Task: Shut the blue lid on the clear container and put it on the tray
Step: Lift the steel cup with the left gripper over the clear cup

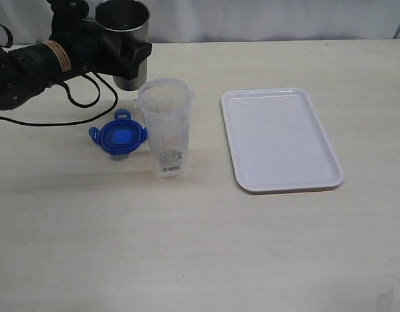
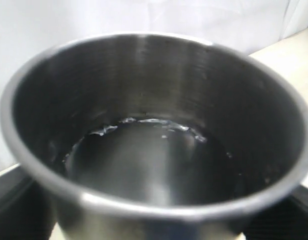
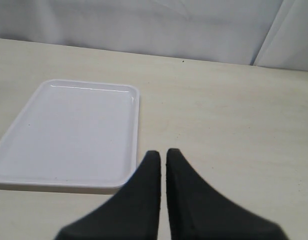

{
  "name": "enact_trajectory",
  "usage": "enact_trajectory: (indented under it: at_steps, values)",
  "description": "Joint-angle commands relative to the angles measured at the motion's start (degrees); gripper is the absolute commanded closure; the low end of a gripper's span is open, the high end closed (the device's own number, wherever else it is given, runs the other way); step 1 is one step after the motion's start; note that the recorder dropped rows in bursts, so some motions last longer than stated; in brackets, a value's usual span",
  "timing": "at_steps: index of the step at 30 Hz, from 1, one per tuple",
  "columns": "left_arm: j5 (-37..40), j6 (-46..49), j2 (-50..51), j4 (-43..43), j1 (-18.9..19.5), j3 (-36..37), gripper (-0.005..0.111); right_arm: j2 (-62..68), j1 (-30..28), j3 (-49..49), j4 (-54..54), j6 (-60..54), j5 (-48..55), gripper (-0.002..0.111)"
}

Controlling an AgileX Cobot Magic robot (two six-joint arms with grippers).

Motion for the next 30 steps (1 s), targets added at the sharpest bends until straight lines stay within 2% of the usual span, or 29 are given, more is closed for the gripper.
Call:
enact_trajectory:
  at_steps: [1,5,17,25,30]
  values:
    - [-5.6,-3.0,-0.9,0.6,-0.2,-1.2,0.107,-0.4,-0.1,0.1,-0.2,0.0,0.1,0.104]
    - [-5.2,-4.3,-1.6,1.4,-0.2,-1.2,0.107,-0.4,-0.1,0.1,-0.2,0.0,0.1,0.104]
    - [-4.6,-8.3,-5.3,13.0,-0.2,-1.2,0.107,-0.4,-0.1,0.1,-0.2,0.0,0.1,0.104]
    - [-6.3,-7.2,-5.3,14.1,-0.2,-1.2,0.107,-0.4,-0.1,0.1,-0.2,0.0,0.1,0.104]
    - [-9.7,-7.1,-5.4,18.5,-0.2,-1.2,0.107,-0.4,-0.1,0.1,-0.2,0.0,0.1,0.104]
